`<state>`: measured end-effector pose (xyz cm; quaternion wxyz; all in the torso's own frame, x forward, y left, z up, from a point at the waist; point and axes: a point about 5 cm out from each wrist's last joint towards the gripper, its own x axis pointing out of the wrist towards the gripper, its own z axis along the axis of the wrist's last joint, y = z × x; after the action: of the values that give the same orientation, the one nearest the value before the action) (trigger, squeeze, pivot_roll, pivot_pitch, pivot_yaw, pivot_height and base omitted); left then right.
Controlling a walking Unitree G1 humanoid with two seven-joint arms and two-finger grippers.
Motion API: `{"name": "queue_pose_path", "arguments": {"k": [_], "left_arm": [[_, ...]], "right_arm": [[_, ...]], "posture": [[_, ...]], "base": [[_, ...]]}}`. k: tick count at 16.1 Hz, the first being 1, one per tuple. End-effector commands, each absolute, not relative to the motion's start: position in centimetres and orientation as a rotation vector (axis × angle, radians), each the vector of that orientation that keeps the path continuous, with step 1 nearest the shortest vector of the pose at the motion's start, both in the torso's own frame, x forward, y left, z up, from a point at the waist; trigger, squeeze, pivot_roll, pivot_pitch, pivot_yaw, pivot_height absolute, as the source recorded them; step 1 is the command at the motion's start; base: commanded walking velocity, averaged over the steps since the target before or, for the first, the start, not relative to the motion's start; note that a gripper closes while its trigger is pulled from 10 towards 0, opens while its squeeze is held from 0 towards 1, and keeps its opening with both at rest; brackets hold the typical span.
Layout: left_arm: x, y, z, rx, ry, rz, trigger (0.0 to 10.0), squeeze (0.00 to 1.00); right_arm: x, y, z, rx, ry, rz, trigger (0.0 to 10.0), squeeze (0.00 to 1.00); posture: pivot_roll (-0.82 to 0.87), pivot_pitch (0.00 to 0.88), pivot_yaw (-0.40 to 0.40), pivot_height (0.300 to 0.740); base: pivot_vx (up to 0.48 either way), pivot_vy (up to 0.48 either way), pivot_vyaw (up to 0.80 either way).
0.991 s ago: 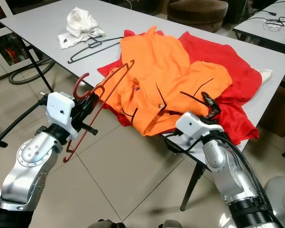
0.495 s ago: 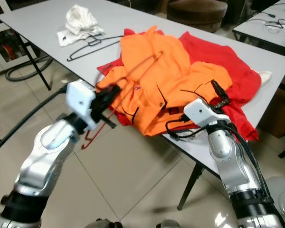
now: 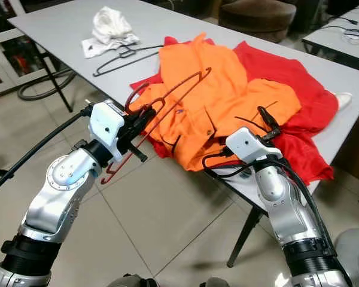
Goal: Hang hanger
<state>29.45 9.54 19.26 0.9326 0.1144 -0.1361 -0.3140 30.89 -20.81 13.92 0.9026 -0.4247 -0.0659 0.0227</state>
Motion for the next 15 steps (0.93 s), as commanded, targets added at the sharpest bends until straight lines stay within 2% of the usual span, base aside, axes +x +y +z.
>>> {"name": "queue_pose_path", "arguments": {"k": [1, 15], "left_arm": [[29.77, 10.02, 19.66, 0.25, -0.298, -0.619, 10.0, 0.0], [30.08, 10.81, 19.35, 0.244, -0.298, -0.545, 10.0, 0.0]], "right_arm": [[31.07, -20.6, 13.75, -0.863, -0.128, 0.068, 10.0, 0.0], [31.45, -20.59, 13.71, -0.847, -0.115, 0.091, 10.0, 0.0]], "posture": [[-0.04, 0.041, 0.102, 0.74], [-0.06, 0.026, 0.098, 0.74]], "base": [[0.0, 0.0, 0.0], [0.0, 0.0, 0.0]]}}
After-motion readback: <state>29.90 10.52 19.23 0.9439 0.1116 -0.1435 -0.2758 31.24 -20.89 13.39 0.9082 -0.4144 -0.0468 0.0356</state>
